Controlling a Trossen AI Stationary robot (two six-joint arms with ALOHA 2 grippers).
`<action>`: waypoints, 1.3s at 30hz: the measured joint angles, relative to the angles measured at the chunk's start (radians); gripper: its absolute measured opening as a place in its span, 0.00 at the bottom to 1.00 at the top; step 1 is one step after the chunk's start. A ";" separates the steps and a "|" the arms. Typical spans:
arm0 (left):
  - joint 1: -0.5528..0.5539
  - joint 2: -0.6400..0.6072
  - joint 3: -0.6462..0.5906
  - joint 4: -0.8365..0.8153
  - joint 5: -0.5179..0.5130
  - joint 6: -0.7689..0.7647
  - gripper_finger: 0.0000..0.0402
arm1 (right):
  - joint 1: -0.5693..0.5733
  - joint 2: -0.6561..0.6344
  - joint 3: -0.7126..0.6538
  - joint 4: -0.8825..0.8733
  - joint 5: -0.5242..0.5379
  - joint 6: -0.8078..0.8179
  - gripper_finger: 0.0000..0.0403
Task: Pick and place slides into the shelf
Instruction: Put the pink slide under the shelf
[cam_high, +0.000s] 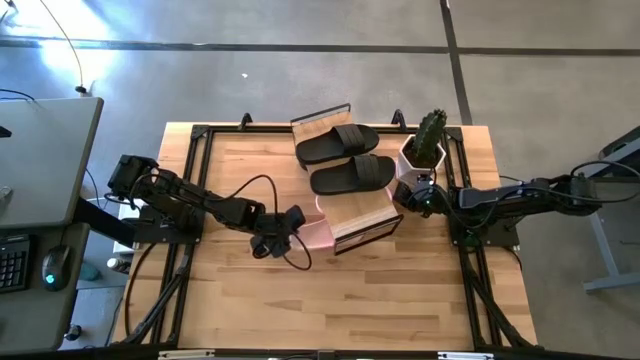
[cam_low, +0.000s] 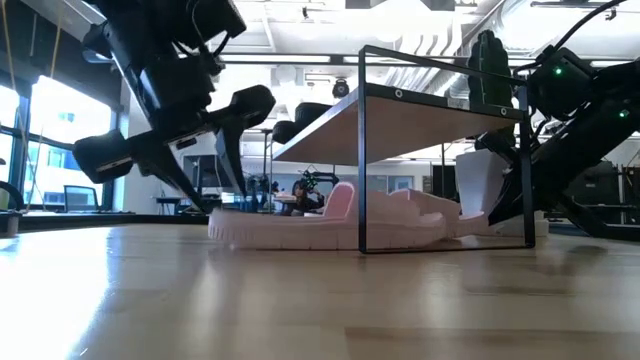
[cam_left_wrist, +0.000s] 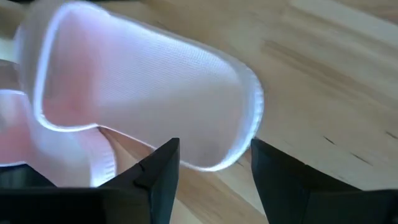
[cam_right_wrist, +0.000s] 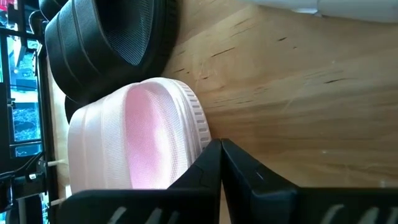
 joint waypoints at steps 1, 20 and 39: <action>0.000 0.000 0.000 -0.011 0.001 0.000 0.45 | 0.000 0.000 0.000 0.000 -0.001 0.000 0.00; -0.095 -0.053 0.000 -0.184 -0.178 -0.254 0.33 | 0.000 0.000 0.000 0.001 -0.003 -0.012 0.00; -0.102 0.015 -0.001 -0.047 -0.095 -0.820 0.03 | 0.000 0.006 0.000 0.006 -0.010 -0.053 0.00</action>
